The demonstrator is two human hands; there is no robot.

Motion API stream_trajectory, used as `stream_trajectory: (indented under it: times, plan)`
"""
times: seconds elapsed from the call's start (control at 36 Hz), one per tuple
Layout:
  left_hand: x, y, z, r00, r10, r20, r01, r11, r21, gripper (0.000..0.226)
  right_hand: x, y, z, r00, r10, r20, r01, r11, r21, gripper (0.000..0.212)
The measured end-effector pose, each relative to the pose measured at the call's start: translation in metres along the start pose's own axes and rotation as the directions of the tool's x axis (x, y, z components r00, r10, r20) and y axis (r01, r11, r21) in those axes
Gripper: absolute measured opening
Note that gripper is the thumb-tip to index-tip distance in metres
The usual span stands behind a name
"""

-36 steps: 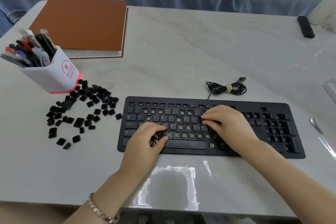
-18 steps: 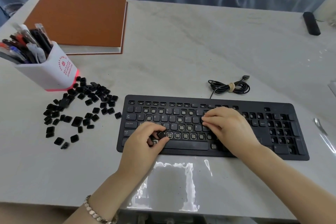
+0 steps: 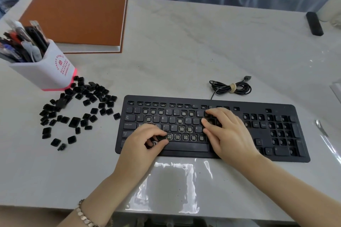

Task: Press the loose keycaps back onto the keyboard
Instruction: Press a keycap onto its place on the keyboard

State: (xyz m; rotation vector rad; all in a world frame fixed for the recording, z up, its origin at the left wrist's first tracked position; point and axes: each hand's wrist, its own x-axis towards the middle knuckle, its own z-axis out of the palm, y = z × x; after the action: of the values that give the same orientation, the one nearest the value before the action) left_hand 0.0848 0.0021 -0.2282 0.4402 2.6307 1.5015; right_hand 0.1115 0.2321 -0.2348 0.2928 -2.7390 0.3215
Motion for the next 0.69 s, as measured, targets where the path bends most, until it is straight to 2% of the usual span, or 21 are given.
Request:
stream_trajectory:
  times: [0.31, 0.39, 0.47, 0.56, 0.61, 0.67, 0.69]
  plan:
    - [-0.004, 0.006, -0.004, 0.992, -0.125, 0.011, 0.125, 0.978, -0.167, 0.033, -0.003, -0.015, 0.001, 0.988, 0.149, 0.048, -0.148, 0.988, -0.033, 0.035]
    - [-0.006, 0.006, -0.003, 0.991, -0.132, -0.027, 0.126, 0.977, -0.174, 0.034, -0.003, -0.016, 0.0, 0.976, 0.204, 0.072, -0.207, 0.978, 0.034, 0.037]
    - [-0.004, 0.007, -0.001, 0.991, -0.131, -0.04, 0.121, 0.975, -0.187, 0.034, -0.008, -0.012, 0.001, 0.963, 0.265, 0.046, -0.269, 0.943, 0.197, 0.023]
    - [0.0, 0.01, 0.002, 0.993, -0.115, -0.029, 0.106, 0.973, -0.207, 0.033, -0.013, -0.019, -0.011, 0.889, 0.452, 0.069, -0.437, 0.796, 0.419, 0.014]
    - [0.002, 0.014, 0.006, 0.996, -0.091, 0.005, 0.09, 0.974, -0.208, 0.032, -0.015, -0.031, -0.02, 0.789, 0.571, 0.227, -0.582, 0.574, 0.576, 0.016]
    - [0.002, 0.017, 0.012, 0.998, -0.039, 0.056, 0.049, 0.977, -0.207, 0.033, -0.017, -0.041, -0.024, 0.703, 0.58, 0.412, -0.664, 0.328, 0.672, 0.021]
    - [0.003, 0.02, 0.016, 0.996, -0.006, 0.091, 0.024, 0.978, -0.205, 0.033, -0.018, -0.044, -0.025, 0.675, 0.574, 0.463, -0.678, 0.237, 0.696, 0.022]
